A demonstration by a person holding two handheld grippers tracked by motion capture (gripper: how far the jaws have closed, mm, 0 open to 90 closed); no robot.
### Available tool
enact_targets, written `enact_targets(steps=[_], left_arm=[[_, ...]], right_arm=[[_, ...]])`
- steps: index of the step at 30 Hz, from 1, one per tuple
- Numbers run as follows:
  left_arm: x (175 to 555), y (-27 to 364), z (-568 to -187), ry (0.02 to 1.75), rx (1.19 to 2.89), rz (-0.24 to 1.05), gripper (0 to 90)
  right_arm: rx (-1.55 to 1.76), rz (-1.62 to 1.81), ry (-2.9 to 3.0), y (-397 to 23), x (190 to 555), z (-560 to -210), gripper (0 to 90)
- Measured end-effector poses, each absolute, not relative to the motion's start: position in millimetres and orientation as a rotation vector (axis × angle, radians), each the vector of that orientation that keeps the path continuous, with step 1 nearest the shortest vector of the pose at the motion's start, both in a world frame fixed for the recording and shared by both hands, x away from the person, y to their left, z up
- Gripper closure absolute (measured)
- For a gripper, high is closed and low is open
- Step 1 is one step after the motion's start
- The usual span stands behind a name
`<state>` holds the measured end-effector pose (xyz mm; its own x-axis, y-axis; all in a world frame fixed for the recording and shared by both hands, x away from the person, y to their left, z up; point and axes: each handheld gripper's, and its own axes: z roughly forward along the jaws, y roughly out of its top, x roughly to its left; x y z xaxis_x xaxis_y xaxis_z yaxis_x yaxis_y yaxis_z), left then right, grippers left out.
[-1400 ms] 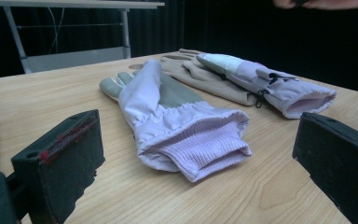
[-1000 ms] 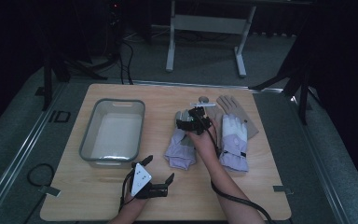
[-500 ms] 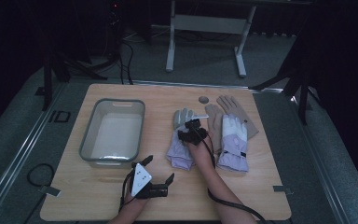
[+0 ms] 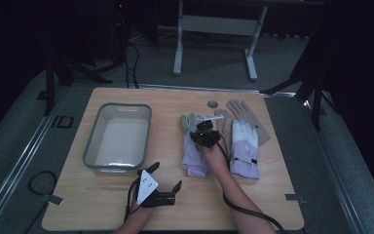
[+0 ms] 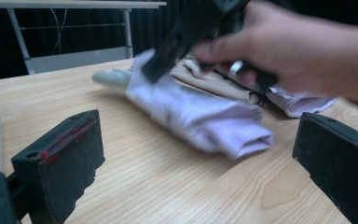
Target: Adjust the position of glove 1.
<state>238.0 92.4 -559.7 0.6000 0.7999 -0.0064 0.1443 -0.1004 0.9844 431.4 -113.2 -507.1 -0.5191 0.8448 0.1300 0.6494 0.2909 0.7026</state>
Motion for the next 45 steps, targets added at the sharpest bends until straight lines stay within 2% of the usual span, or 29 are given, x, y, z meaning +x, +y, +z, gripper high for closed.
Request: enact_targets(steps=[3, 8, 12, 15, 23, 30, 34, 37, 38, 39, 40, 41, 45], left_arm=[[238.5, 92.9, -559.7, 0.811, 1.602, 0.662, 2.0], [239.0, 93.6, -559.7, 0.815, 1.598, 0.652, 2.0], [238.5, 93.2, -559.7, 0.808, 1.604, 0.661, 2.0], [238.7, 93.1, -559.7, 0.812, 1.601, 0.657, 2.0], [238.2, 92.6, -559.7, 0.807, 1.602, 0.661, 1.9], [238.6, 93.1, -559.7, 0.812, 1.600, 0.655, 2.0], [238.5, 92.9, -559.7, 0.809, 1.603, 0.658, 2.0], [238.9, 93.3, -559.7, 0.814, 1.600, 0.654, 2.0], [238.9, 93.3, -559.7, 0.814, 1.600, 0.654, 2.0], [238.9, 93.2, -559.7, 0.814, 1.601, 0.655, 2.0], [238.9, 93.2, -559.7, 0.814, 1.601, 0.655, 2.0], [238.9, 93.3, -559.7, 0.813, 1.602, 0.656, 2.0], [239.3, 93.4, -559.7, 0.820, 1.596, 0.651, 2.0]], right_arm=[[1.299, 1.079, 2.280, -124.0, 420.2, -473.4, 82.2], [1.249, 1.038, 2.277, -125.6, 402.7, -450.7, 82.4], [1.279, 1.003, 2.275, -126.3, 399.6, -462.6, 82.5], [1.363, 0.959, 2.241, -126.3, 401.5, -487.9, 82.4], [1.433, 0.946, 2.246, -118.7, 409.8, -526.9, 82.0], [1.429, 0.974, 2.251, -121.0, 413.0, -530.3, 81.0], [1.449, 0.986, 2.256, -122.7, 415.1, -529.2, 76.9], [1.432, 0.982, 2.283, -125.3, 413.5, -522.6, 65.2], [1.432, 0.982, 2.283, -125.3, 413.5, -522.6, 65.2], [1.418, 0.988, 2.285, -128.7, 411.4, -517.5, 58.9], [1.418, 0.988, 2.285, -128.7, 411.4, -517.5, 58.9], [1.417, 1.011, 2.275, -134.0, 409.3, -510.6, 52.4], [1.411, 1.064, 2.231, -143.8, 405.4, -492.0, 47.6]])
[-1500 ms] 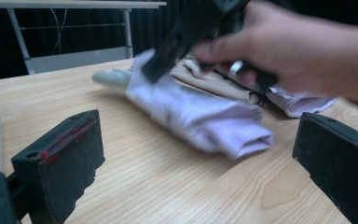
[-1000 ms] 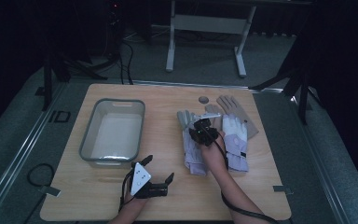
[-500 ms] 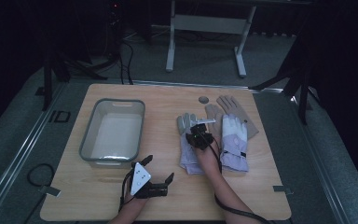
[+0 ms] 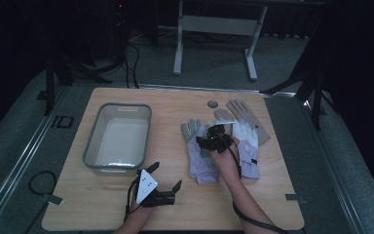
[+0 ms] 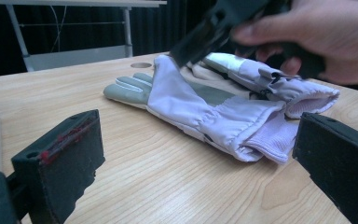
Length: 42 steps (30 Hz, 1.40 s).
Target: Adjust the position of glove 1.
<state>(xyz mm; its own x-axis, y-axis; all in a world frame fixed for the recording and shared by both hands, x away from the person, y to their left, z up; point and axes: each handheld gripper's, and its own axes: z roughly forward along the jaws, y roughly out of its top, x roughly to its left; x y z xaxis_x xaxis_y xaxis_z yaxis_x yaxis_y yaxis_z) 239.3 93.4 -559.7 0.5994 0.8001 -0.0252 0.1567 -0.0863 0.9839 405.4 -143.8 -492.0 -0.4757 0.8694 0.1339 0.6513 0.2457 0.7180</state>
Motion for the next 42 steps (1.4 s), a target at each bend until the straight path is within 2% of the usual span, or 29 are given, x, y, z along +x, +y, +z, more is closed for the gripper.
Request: enact_targets(steps=[5, 10, 14, 28, 42], left_arm=[[239.4, 93.5, -559.6, 0.818, 1.600, 0.651, 2.0], [239.4, 93.5, -559.6, 0.817, 1.600, 0.650, 2.0], [239.6, 93.4, -559.7, 0.817, 1.598, 0.647, 2.0], [239.7, 93.4, -559.7, 0.818, 1.598, 0.647, 2.1], [239.6, 93.4, -559.7, 0.818, 1.599, 0.650, 2.1]], right_arm=[[1.350, 1.090, 2.194, -159.9, 401.9, -469.7, 48.3], [1.367, 1.092, 2.156, -188.6, 402.3, -456.0, 38.7], [1.385, 1.058, 2.151, -210.8, 401.7, -454.9, 39.4], [1.452, 0.976, 2.096, -283.4, 399.5, -482.7, 45.9], [1.481, 0.935, 2.174, -299.0, 401.1, -525.8, 47.1]])
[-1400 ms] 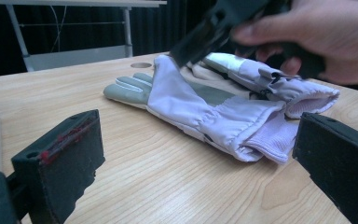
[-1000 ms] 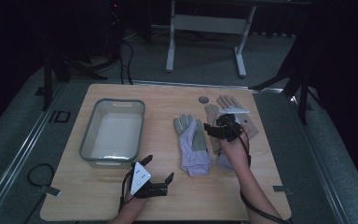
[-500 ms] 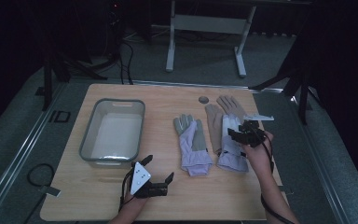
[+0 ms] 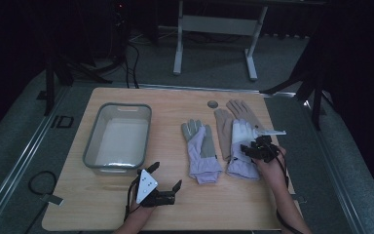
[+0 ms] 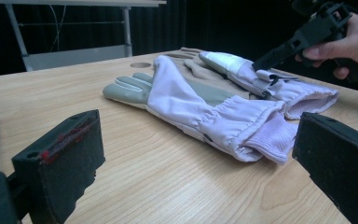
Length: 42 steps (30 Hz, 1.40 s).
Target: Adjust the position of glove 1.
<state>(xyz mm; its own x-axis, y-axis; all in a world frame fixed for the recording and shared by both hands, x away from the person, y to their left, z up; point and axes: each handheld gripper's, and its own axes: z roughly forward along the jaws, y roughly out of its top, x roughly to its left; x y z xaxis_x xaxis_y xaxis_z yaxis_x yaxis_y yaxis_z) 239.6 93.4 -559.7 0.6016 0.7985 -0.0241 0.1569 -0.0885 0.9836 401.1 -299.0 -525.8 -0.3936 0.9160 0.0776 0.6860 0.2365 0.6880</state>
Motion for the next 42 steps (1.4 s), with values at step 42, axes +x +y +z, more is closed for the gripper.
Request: enact_targets(steps=[42], left_arm=[[239.4, 93.1, -559.6, 0.820, 1.601, 0.654, 2.1]], right_arm=[[1.262, 1.081, 2.036, -260.6, 368.5, -393.1, 79.5]])
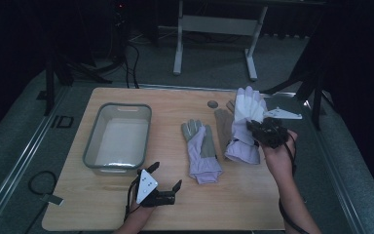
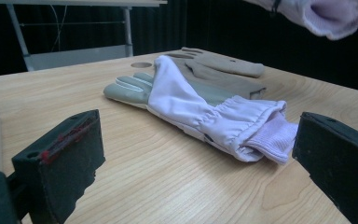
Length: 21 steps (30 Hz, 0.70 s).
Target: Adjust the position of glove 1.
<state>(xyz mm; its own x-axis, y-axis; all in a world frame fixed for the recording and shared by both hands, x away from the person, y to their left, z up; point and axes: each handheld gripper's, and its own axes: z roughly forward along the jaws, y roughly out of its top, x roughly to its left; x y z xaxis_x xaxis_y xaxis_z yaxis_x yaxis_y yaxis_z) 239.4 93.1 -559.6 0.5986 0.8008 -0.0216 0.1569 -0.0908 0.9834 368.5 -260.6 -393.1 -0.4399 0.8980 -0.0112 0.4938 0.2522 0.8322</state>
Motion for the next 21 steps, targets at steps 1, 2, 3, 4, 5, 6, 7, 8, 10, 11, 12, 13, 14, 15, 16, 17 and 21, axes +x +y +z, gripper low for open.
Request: enact_targets(steps=[1, 2, 3, 4, 5, 6, 7, 8, 10, 11, 12, 13, 14, 15, 16, 17, 21], left_arm=[[239.3, 93.1, -559.6, 0.820, 1.600, 0.654, 2.1], [239.3, 93.0, -559.6, 0.820, 1.601, 0.655, 2.1], [239.3, 93.0, -559.6, 0.819, 1.602, 0.656, 2.1], [239.2, 93.0, -559.6, 0.818, 1.602, 0.656, 2.1], [239.2, 92.9, -559.6, 0.818, 1.602, 0.657, 2.1], [239.2, 92.9, -559.6, 0.818, 1.602, 0.657, 2.1], [239.2, 92.9, -559.6, 0.817, 1.602, 0.658, 2.1], [239.1, 92.8, -559.6, 0.817, 1.603, 0.658, 2.1], [239.1, 92.8, -559.6, 0.816, 1.603, 0.658, 2.1], [239.1, 92.8, -559.6, 0.815, 1.604, 0.659, 2.1], [239.1, 92.7, -559.7, 0.814, 1.603, 0.659, 2.1], [239.1, 92.6, -559.7, 0.815, 1.602, 0.659, 2.1], [239.0, 92.6, -559.7, 0.815, 1.601, 0.658, 2.1], [239.0, 92.5, -559.7, 0.815, 1.600, 0.658, 2.1], [239.0, 92.6, -559.7, 0.814, 1.601, 0.658, 2.1], [239.0, 92.7, -559.6, 0.813, 1.604, 0.659, 2.1], [238.7, 92.5, -559.6, 0.810, 1.605, 0.660, 2.1]], right_arm=[[1.255, 1.087, 2.046, -257.2, 369.1, -390.8, 79.5], [1.241, 1.090, 2.054, -252.7, 370.1, -388.2, 79.5], [1.228, 1.089, 2.063, -248.0, 371.0, -386.1, 79.5], [1.216, 1.094, 2.070, -242.1, 372.0, -384.0, 79.5], [1.212, 1.098, 2.076, -238.7, 372.7, -383.0, 79.5], [1.199, 1.099, 2.086, -234.2, 373.6, -382.1, 79.5], [1.194, 1.099, 2.097, -229.4, 374.1, -381.5, 79.4], [1.187, 1.105, 2.106, -224.5, 374.9, -381.4, 79.5], [1.173, 1.112, 2.125, -214.9, 376.2, -381.8, 79.5], [1.167, 1.117, 2.138, -210.0, 376.7, -382.4, 79.5], [1.162, 1.118, 2.145, -205.0, 377.2, -383.1, 79.5], [1.159, 1.122, 2.157, -198.8, 377.7, -384.4, 79.5], [1.151, 1.122, 2.167, -194.9, 378.2, -385.3, 79.4], [1.145, 1.121, 2.176, -189.9, 378.4, -386.6, 79.5], [1.136, 1.118, 2.184, -184.7, 378.7, -388.3, 79.4], [1.118, 1.108, 2.201, -179.7, 379.3, -390.2, 79.4], [1.096, 1.092, 2.249, -163.1, 381.6, -400.5, 79.5]])
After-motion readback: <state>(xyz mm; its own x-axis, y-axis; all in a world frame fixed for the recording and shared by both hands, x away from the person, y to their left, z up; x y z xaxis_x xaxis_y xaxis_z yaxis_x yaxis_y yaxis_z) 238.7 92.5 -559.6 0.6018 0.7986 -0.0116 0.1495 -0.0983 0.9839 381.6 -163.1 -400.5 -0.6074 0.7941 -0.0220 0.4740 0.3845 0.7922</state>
